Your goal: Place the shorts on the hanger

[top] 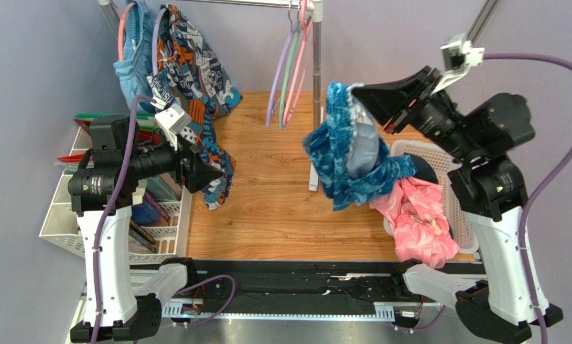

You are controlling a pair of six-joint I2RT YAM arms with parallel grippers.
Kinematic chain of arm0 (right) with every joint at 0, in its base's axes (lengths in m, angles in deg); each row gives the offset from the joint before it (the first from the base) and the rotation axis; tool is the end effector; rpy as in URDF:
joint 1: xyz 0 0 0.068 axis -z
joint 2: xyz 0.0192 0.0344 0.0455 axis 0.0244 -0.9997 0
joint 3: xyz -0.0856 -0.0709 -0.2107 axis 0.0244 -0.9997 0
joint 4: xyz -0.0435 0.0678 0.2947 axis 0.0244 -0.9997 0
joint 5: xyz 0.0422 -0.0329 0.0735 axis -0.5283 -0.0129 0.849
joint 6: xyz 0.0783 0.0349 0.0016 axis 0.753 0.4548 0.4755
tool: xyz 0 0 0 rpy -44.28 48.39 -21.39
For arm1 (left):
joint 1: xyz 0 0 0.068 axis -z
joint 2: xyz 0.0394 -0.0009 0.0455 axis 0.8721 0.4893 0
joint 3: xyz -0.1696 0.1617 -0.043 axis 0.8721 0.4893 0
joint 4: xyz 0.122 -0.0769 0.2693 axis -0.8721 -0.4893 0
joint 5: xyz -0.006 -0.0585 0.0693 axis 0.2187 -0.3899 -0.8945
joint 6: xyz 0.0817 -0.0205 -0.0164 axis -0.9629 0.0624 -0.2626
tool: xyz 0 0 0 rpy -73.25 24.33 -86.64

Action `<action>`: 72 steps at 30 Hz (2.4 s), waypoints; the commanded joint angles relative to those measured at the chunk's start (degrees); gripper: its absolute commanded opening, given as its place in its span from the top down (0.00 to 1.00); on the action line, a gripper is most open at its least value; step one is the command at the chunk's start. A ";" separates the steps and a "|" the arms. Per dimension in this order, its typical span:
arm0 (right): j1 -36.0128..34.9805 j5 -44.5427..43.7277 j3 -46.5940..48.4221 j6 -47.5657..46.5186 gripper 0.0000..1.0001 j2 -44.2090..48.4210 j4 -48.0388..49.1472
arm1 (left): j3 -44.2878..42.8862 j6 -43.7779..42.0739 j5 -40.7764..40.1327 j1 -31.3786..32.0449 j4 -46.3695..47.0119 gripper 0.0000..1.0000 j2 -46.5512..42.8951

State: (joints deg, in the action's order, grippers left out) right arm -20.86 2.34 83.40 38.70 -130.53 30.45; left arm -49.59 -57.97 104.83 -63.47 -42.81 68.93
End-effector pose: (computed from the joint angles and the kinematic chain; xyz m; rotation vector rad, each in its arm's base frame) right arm 0.2084 0.1239 0.5849 -0.4405 1.3332 0.9691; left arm 0.2098 -0.0485 0.4483 0.6928 1.9067 -0.7658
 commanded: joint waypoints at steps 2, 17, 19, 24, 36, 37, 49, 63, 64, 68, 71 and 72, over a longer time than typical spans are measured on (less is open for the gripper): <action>-12.00 -11.95 -9.86 -6.26 1.00 0.80 3.44 | -0.39 -0.38 2.81 0.04 1.23 0.01 -0.23; -25.47 -14.58 -30.00 -37.35 0.00 -6.76 -10.88 | 10.50 -11.88 -3.00 -0.22 -7.82 0.01 -0.40; -23.80 -13.71 -31.59 -41.40 0.01 -7.37 -11.59 | 13.05 -14.35 -2.64 -0.13 -7.83 0.02 -0.76; -23.71 -13.01 -28.01 -52.32 0.12 -18.16 -12.90 | 15.69 -16.72 -2.11 -0.05 -7.65 0.03 0.38; -24.23 -9.58 -21.57 -50.66 0.39 -42.70 -15.54 | 20.00 -17.52 -9.41 -0.13 -7.83 0.07 1.35; -23.97 -8.01 -23.31 -50.04 0.58 -42.62 -16.93 | 19.83 -17.08 -10.37 -0.14 -7.83 0.07 1.70; -41.10 9.50 -38.99 -40.80 0.74 -21.37 -13.86 | 17.19 -14.36 -21.01 4.70 -4.84 0.15 12.15; -29.86 -11.33 -10.79 -56.71 0.25 -37.68 -22.75 | 15.61 -7.33 -20.66 4.70 0.25 0.16 13.92; -30.03 -12.64 -9.72 -56.28 0.27 -39.09 -22.14 | 15.43 -6.80 -21.10 4.70 0.95 0.16 13.22; -31.26 -15.19 -4.10 -56.36 0.34 -46.21 -21.25 | 13.51 -5.39 -21.19 4.70 1.05 0.16 11.55; -31.44 -16.95 -0.23 -58.02 0.35 -51.92 -21.34 | 12.27 -5.04 -19.88 4.70 0.26 0.16 11.28; -31.44 -18.09 0.74 -59.60 0.35 -54.72 -21.43 | 12.18 -5.04 -19.52 4.70 0.08 0.16 11.11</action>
State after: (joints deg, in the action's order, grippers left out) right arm -51.57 -11.17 78.38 -16.67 -179.88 8.85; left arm -34.40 -64.96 83.52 -58.86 -43.68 81.94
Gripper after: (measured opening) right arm 0.653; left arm 0.838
